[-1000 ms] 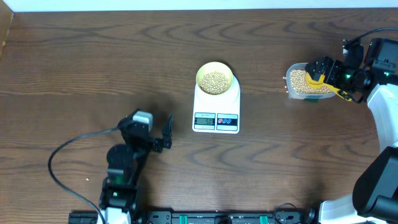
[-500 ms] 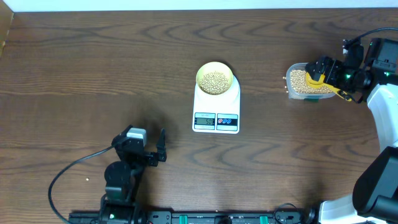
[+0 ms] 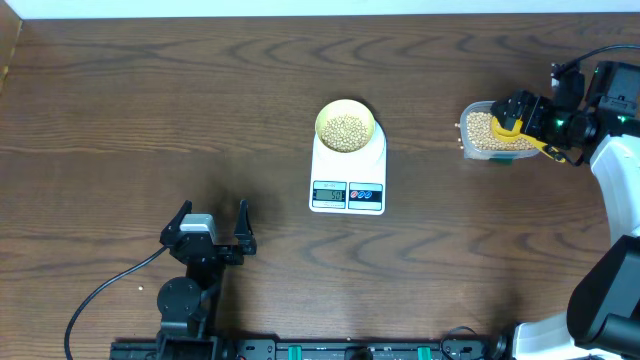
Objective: Scoop item into bowl and weigh 50g on scale
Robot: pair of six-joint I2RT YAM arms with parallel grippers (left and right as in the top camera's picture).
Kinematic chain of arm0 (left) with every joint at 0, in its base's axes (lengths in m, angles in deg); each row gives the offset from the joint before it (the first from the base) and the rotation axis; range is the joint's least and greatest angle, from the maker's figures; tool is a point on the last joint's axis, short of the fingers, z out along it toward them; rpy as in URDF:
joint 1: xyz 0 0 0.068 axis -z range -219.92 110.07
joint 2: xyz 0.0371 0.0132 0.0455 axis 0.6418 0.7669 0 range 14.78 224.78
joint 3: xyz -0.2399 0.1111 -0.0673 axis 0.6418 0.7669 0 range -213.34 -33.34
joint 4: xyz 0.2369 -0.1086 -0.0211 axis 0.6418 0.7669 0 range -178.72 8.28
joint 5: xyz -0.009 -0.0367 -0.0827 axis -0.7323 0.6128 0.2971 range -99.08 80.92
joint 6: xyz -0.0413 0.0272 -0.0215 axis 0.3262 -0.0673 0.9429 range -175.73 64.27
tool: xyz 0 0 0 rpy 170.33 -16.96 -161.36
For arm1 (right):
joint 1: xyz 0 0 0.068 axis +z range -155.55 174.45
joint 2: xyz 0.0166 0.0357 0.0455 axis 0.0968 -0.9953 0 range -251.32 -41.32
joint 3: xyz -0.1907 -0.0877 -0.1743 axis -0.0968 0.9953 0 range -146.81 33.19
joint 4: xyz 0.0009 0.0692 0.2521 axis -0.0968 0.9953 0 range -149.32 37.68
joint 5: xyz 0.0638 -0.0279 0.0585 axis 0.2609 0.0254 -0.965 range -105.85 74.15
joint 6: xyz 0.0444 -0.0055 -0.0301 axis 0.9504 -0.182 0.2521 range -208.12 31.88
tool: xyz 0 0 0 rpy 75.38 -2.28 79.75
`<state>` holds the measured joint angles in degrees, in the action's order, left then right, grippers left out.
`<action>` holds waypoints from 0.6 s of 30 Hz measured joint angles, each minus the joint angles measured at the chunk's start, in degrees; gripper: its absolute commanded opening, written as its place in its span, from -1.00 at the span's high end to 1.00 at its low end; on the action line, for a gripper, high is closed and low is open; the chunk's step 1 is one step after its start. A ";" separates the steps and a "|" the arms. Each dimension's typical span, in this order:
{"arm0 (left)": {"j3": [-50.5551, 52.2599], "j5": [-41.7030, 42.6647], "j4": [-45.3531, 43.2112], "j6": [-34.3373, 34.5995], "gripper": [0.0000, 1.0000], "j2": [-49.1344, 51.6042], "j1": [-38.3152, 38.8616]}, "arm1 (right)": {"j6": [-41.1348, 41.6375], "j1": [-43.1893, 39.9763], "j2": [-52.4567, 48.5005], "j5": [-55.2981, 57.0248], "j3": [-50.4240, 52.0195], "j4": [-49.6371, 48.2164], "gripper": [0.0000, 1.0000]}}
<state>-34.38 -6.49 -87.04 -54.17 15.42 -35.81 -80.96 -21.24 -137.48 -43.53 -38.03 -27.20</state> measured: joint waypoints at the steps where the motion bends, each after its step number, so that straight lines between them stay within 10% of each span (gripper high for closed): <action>1: 0.00 0.00 0.00 0.00 -0.95 0.11 0.00 | 0.00 0.00 0.00 0.00 0.00 0.00 -0.99; 18: 0.00 0.00 0.00 0.00 -0.96 7.54 0.00 | 0.00 0.00 0.00 0.00 0.00 0.00 -0.99</action>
<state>-34.38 -6.49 -87.04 -54.17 22.96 -35.81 -80.96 -21.24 -137.48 -43.53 -38.03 -27.20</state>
